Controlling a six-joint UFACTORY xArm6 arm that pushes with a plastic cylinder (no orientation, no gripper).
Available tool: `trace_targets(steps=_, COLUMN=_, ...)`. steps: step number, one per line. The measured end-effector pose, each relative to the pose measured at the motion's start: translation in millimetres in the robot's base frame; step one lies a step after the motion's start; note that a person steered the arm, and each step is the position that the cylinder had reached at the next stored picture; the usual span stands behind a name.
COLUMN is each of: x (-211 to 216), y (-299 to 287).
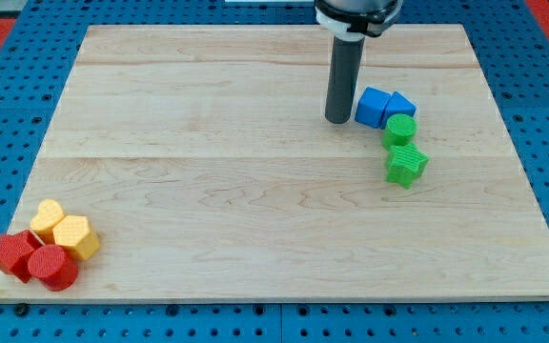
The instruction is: Push the blue cube towards up
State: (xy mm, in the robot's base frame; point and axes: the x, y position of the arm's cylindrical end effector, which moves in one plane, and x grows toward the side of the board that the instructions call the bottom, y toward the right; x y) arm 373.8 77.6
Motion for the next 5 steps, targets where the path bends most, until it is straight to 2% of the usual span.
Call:
trace_targets(steps=2, x=-14.6, y=29.0)
trace_targets(steps=5, x=-29.9, y=34.0)
